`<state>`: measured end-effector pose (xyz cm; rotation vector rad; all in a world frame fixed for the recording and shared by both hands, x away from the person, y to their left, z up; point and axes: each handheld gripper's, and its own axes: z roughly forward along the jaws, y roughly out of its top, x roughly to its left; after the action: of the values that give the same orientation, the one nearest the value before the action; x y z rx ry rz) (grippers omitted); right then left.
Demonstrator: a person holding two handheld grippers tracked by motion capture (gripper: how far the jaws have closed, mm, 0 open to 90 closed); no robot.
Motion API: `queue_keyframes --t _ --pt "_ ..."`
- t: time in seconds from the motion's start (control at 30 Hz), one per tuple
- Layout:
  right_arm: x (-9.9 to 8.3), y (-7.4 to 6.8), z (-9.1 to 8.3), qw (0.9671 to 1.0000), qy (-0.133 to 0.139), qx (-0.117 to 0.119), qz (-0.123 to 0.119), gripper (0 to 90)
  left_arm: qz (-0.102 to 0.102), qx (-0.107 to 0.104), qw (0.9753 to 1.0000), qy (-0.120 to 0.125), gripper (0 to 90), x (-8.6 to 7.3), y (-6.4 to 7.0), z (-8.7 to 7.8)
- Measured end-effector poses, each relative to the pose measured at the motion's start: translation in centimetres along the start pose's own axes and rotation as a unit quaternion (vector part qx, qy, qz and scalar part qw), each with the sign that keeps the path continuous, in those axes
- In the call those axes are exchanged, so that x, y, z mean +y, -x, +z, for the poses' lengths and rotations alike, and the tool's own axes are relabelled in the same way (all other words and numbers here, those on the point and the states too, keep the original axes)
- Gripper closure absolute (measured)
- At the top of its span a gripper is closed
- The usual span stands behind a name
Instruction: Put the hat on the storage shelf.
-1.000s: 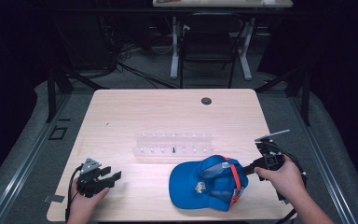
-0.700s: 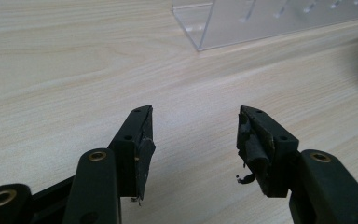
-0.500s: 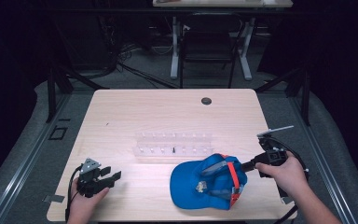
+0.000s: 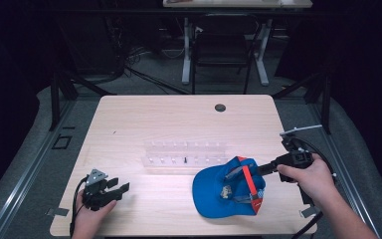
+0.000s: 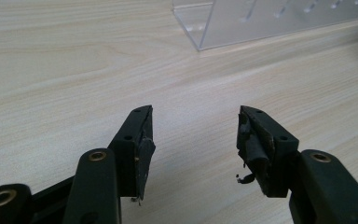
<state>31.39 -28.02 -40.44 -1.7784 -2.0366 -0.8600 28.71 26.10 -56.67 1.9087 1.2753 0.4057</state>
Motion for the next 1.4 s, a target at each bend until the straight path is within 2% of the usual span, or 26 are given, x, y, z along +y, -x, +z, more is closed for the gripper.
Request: queue_keyframes --t 0.03,0.13,0.27,0.53,0.67,0.97,1.4 --pt "0.0 -0.3 -0.2 0.9999 0.009 0.007 0.007 90.0 0.0 0.0 1.0 0.0 46.5 0.0 0.0 0.0" --pt "0.2 -0.5 -0.9 0.9998 0.0 0.021 0.003 90.0 0.0 0.001 1.0 0.002 46.5 0.0 0.0 0.1" --pt "0.4 -1.0 -1.4 0.9994 0.006 0.034 0.005 90.0 0.001 0.001 1.0 0.0 46.5 0.0 0.0 0.0" --pt "0.7 -2.5 -3.3 0.9963 0.023 0.083 -0.004 90.0 0.001 0.001 1.0 -0.001 46.5 0.0 0.0 0.0" --pt "0.9 -3.2 -4.2 0.9947 0.034 0.097 -0.011 90.0 0.001 0.001 1.0 0.0 46.5 0.0 0.0 0.0" --pt "1.3 -3.8 -5.5 0.9918 0.05 0.116 -0.015 90.0 0.0 0.001 1.0 0.0 46.4 0.0 0.0 0.0" --pt "1.8 -3.5 -6.4 0.9902 0.057 0.127 0.005 90.0 -0.001 0.002 1.0 0.003 46.4 0.0 0.0 0.1"
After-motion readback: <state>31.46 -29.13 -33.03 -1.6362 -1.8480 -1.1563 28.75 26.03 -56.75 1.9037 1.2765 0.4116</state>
